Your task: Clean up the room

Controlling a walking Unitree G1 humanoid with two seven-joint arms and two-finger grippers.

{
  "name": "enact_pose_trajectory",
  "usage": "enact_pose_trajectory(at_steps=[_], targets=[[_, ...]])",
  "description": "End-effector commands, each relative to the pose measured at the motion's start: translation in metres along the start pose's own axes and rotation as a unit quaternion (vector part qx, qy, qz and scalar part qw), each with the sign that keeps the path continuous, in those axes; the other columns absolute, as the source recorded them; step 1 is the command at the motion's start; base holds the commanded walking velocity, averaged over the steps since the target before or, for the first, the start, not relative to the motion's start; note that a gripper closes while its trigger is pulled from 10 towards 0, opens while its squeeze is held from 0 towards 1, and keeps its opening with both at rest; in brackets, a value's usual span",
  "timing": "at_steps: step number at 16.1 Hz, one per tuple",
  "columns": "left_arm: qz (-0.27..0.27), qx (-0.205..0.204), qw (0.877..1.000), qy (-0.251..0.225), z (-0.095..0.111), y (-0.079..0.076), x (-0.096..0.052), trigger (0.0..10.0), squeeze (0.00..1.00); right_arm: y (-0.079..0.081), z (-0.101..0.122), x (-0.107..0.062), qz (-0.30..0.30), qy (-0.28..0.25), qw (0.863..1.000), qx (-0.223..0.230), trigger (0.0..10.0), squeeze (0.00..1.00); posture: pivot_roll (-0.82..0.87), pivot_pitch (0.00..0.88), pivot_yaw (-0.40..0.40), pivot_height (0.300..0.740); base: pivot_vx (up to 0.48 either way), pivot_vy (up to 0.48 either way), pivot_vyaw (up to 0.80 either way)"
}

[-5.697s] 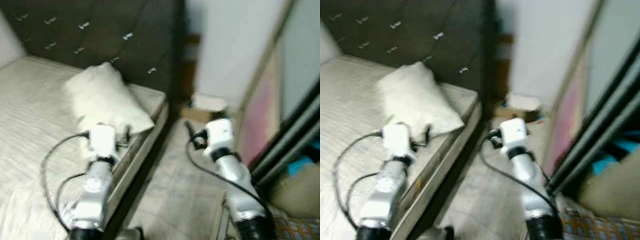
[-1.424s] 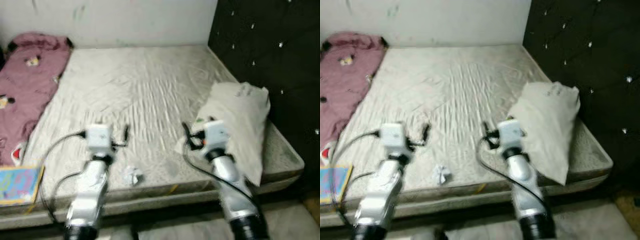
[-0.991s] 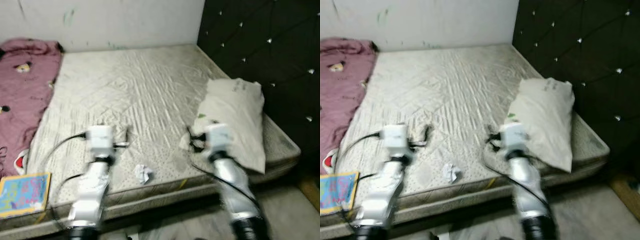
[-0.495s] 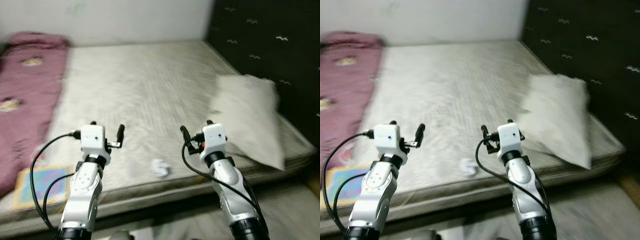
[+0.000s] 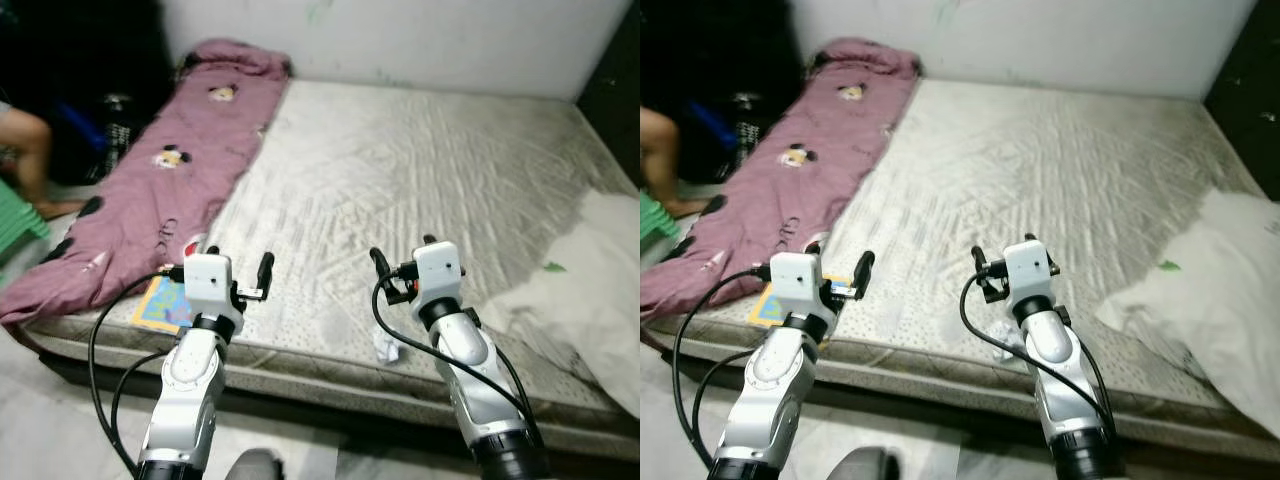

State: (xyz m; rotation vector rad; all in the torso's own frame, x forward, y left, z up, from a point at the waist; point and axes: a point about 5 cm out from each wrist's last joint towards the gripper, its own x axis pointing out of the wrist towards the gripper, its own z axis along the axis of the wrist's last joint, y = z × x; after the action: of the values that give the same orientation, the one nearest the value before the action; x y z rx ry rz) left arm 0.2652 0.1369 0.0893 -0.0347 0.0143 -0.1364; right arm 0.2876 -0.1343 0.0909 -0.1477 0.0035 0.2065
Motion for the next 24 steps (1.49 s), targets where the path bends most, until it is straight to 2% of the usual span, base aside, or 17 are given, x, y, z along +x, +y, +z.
enact_pose_trajectory(at_steps=[1, 5, 8, 10, 11, 13, 14, 16, 17, 18, 21, 24], targets=[[0.011, 0.003, 1.000, 0.003, 0.001, 0.003, 0.001, 10.0, 0.00, 0.000, 0.003, 0.001, -0.001, -0.006, 1.000, 0.003, 10.0, 0.00, 0.05, 0.000, -0.018, 0.740, 0.000, 0.000, 0.00], [0.028, -0.011, 1.000, 0.008, -0.002, 0.006, -0.003, 10.0, 0.00, 0.000, 0.002, -0.002, -0.011, -0.008, 1.000, 0.025, 10.0, 0.00, 0.05, 0.000, -0.006, 0.740, 0.000, 0.000, 0.00], [0.068, 0.002, 0.998, 0.009, -0.002, 0.019, -0.003, 10.0, 0.00, -0.012, 0.003, -0.004, -0.065, -0.012, 0.997, 0.024, 10.0, 0.00, 0.05, 0.000, 0.002, 0.740, 0.000, 0.000, 0.00], [0.082, -0.006, 0.997, 0.009, -0.002, 0.024, -0.005, 10.0, 0.00, -0.018, 0.004, -0.005, -0.081, -0.010, 0.996, 0.026, 10.0, 0.00, 0.05, 0.000, 0.010, 0.740, 0.000, 0.000, 0.00], [0.090, -0.018, 0.996, 0.018, -0.005, 0.029, -0.008, 10.0, 0.00, -0.024, 0.005, -0.006, -0.098, -0.005, 0.994, 0.037, 10.0, 0.00, 0.04, 0.000, 0.014, 0.740, 0.000, 0.000, -0.80], [0.085, -0.007, 0.996, 0.012, -0.005, 0.031, -0.008, 10.0, 0.00, -0.029, 0.007, -0.008, -0.116, -0.010, 0.992, 0.041, 10.0, 0.00, 0.04, 0.000, 0.022, 0.740, 0.000, 0.000, -0.80], [0.080, 0.002, 0.997, 0.005, -0.003, 0.032, -0.010, 10.0, 0.00, -0.035, 0.010, -0.013, -0.127, -0.023, 0.989, 0.069, 10.0, 0.00, 0.04, 0.000, 0.030, 0.740, 0.000, 0.000, -0.80], [0.091, -0.004, 0.996, 0.022, -0.009, 0.036, -0.019, 10.0, 0.00, -0.044, -0.002, -0.036, -0.169, -0.001, 0.983, 0.078, 10.0, 0.00, 0.04, 0.000, 0.041, 0.740, 0.000, 0.000, -0.21], [0.086, -0.011, 0.996, 0.029, -0.013, 0.034, -0.022, 10.0, 0.00, -0.041, -0.009, -0.042, -0.169, 0.017, 0.982, 0.083, 10.0, 0.00, 0.03, 0.000, 0.043, 0.740, 0.000, 0.000, 0.00], [0.066, -0.010, 0.997, 0.034, -0.014, 0.028, -0.020, 10.0, 0.00, -0.040, -0.010, -0.039, -0.161, 0.027, 0.984, 0.078, 10.0, 0.00, 0.03, 0.000, 0.040, 0.740, 0.000, 0.000, -0.66], [0.069, -0.018, 0.997, 0.028, -0.011, 0.027, -0.016, 10.0, 0.00, -0.038, -0.006, -0.033, -0.152, 0.019, 0.985, 0.083, 10.0, 0.00, 0.03, 0.000, 0.026, 0.740, 0.000, 0.000, -0.80], [0.076, -0.019, 0.997, 0.022, -0.007, 0.029, -0.018, 10.0, 0.00, -0.032, 0.000, -0.028, -0.134, 0.013, 0.987, 0.090, 10.0, 0.00, 0.05, 0.000, 0.007, 0.740, 0.000, 0.000, -0.53]])
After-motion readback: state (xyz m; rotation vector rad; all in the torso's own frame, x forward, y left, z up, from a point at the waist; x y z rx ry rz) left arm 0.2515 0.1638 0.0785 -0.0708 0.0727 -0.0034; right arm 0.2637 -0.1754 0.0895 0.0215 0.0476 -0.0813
